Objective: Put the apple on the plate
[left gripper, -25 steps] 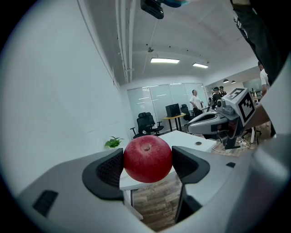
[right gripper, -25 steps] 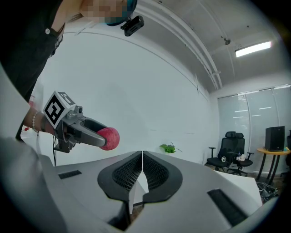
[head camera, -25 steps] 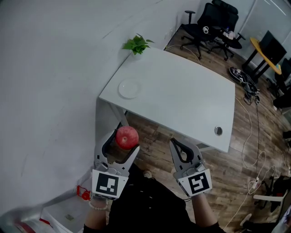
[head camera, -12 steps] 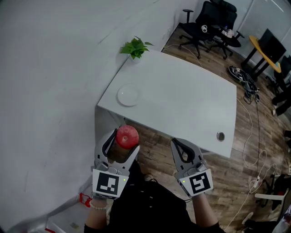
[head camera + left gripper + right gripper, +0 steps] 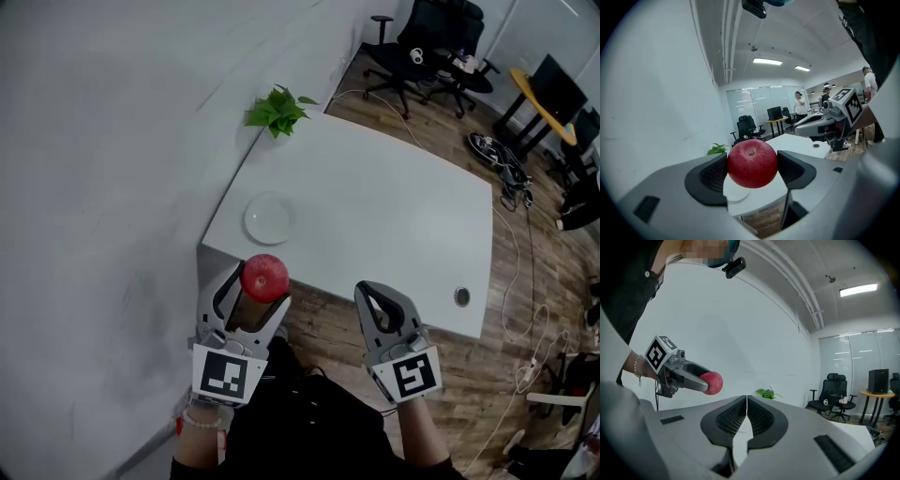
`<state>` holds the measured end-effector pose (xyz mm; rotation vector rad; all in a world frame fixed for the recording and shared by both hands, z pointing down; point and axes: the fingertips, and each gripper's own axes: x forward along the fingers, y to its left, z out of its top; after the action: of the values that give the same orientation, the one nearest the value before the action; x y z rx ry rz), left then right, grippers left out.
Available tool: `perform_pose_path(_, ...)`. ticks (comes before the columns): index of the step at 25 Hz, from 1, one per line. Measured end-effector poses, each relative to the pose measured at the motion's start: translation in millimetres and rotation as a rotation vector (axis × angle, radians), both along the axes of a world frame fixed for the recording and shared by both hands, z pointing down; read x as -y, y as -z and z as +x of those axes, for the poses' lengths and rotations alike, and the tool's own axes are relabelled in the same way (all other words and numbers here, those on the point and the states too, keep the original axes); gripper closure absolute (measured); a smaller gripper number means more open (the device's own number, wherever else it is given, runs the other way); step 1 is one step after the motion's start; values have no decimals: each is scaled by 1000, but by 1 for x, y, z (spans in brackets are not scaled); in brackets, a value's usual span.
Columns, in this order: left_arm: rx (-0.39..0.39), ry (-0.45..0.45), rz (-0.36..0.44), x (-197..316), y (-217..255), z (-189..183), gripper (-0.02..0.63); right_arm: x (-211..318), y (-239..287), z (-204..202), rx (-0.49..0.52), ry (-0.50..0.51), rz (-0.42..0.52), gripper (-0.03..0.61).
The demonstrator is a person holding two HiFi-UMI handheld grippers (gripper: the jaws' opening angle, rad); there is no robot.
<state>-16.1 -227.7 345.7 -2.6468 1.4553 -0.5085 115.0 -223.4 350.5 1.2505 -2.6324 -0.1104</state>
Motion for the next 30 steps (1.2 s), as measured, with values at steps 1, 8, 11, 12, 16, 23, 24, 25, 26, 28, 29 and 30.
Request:
perform_pose_path(1,-3,0,-6,8,-1,-4,267,8,-1,-4,-3,-2,-2,537)
perform_pose_path(8,1,0,-10,61,-4,-41,267,64,-2,-29,-17,-86,-51,537)
perform_pose_path(11,4,-29,-5,76,-8,-53,267,85,-2,-43,-42,-101,-67,537)
perform_pose_path(12,8,-42,2,80,-10,-57,267,90,-1,-49,-46,-97,-65,537)
perform_pose_path(16,15,-85,13,96,-14,-69,267,106,2,-75,-29,-66,-24,537)
perform_pose_path(23,-30,-104,-35,114,-19,-84,267,119,6,-100,-24,-80,-6,537)
perform_pose_path(24,-26,-108,-33,115,-21,-86,267,119,2,-100,-37,-80,-14,537)
perform_pose_path(25,-28,-106,-40,117,-23,-88,267,119,0,-100,-46,-82,-20,537)
perform_pose_path(26,-33,-102,-52,119,-23,-89,267,119,-2,-100,-49,-86,-24,537)
perform_pose_path(28,-38,-99,-68,122,-25,-90,267,120,-3,-99,-51,-93,-29,537)
perform_pose_path(29,-32,-104,-66,124,-25,-90,267,120,-3,-97,-52,-97,-31,537)
perform_pose_path(30,-22,-113,-57,126,-25,-89,267,121,-3,-96,-52,-100,-33,537)
